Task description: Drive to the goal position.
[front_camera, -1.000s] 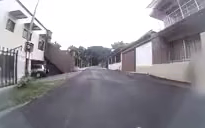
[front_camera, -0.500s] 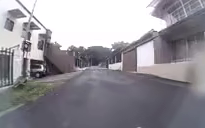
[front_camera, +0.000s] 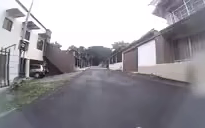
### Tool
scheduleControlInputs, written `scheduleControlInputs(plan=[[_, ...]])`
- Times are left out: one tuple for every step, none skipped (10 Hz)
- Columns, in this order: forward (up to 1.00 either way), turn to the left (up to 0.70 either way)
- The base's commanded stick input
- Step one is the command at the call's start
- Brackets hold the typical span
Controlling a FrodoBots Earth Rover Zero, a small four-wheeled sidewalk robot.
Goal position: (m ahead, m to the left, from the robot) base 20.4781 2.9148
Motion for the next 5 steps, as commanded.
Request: scheduleControlInputs(plan=[[0.50, 0.00], [0.50, 0.00], [0.50, 0.00], [0.50, 0.00], [0.50, 0.00]])
